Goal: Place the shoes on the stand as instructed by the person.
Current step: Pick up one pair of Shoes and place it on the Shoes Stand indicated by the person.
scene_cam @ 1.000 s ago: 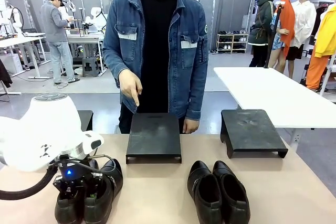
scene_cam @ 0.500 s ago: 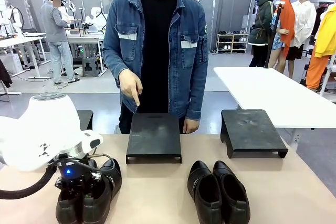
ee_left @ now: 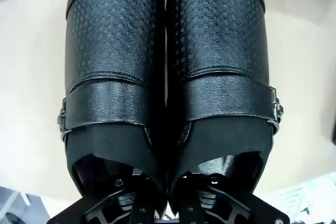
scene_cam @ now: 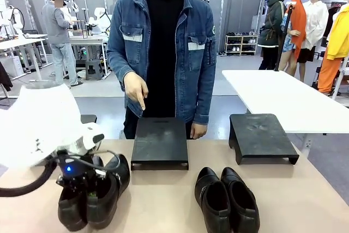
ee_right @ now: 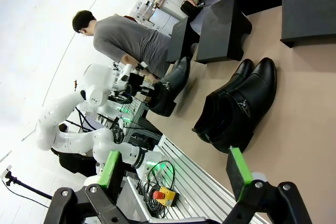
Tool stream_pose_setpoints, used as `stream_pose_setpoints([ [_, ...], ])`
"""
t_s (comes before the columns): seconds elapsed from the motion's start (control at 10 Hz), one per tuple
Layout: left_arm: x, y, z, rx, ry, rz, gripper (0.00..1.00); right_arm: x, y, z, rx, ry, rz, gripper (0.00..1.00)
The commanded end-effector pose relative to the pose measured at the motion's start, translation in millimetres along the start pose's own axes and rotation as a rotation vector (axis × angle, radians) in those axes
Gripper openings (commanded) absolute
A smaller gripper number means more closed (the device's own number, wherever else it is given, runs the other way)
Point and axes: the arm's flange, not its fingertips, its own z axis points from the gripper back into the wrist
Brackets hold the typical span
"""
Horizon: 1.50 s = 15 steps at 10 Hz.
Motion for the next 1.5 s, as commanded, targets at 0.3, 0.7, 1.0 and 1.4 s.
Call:
stream_pose_setpoints([
  [0.3, 10, -28, 87, -0.026, -0.147, -0.041, 0.0, -1, 0, 3, 0.006, 0.0, 0.021, 1.0],
  [0.7, 5, -27, 89, -0.046, -0.14, -0.045, 0.0, -1, 0, 3, 0.006, 0.0, 0.021, 1.0],
  [1.0, 5, -27, 89, -0.046, -0.14, -0.045, 0.0, -1, 0, 3, 0.006, 0.0, 0.021, 1.0],
  [1.4, 19, -42, 102, -0.132, -0.318, -0.035, 0.08, -1, 0, 3, 0.006, 0.0, 0.021, 1.0],
])
